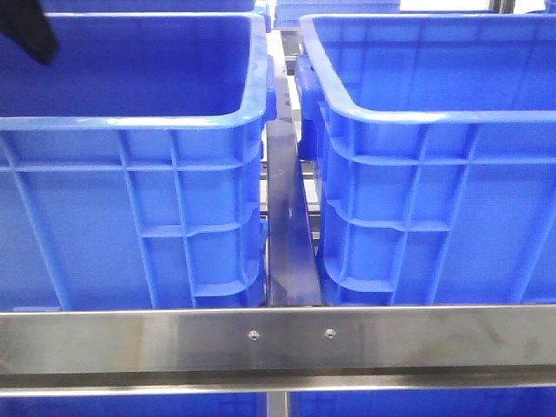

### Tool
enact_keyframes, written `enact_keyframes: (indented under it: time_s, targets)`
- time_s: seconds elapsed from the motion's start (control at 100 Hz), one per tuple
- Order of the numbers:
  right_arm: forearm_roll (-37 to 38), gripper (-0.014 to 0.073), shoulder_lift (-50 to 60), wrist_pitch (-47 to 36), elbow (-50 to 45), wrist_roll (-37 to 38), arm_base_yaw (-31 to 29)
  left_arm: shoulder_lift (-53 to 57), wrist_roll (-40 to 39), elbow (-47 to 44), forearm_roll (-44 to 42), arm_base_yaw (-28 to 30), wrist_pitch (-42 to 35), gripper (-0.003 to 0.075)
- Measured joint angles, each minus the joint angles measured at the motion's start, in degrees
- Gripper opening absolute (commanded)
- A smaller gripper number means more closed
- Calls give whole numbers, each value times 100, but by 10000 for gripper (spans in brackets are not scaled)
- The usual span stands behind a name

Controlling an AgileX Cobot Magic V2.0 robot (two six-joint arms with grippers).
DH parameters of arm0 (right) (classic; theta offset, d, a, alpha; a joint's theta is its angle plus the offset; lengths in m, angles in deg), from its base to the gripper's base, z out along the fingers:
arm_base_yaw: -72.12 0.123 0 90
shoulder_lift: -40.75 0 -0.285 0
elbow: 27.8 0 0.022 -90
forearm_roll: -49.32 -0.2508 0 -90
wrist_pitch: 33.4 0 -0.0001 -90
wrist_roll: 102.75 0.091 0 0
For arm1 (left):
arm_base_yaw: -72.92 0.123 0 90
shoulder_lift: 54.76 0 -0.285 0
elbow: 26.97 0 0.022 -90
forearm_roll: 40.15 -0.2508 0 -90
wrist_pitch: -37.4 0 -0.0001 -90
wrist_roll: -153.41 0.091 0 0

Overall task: Pick red and yellow buttons and place in box
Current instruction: 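Lower the left gripper into the button crate and grasp a red-capped button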

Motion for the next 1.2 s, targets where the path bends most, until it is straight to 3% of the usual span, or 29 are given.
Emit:
enact_keyframes:
  time_s: [0.41,1.2]
  targets:
    - [0,-68,0,0,0,0,0,-1563,-562,850,-382,-113,13,619]
    - [0,-68,0,0,0,0,0,-2500,-578,1079,-440,-125,-154,619]
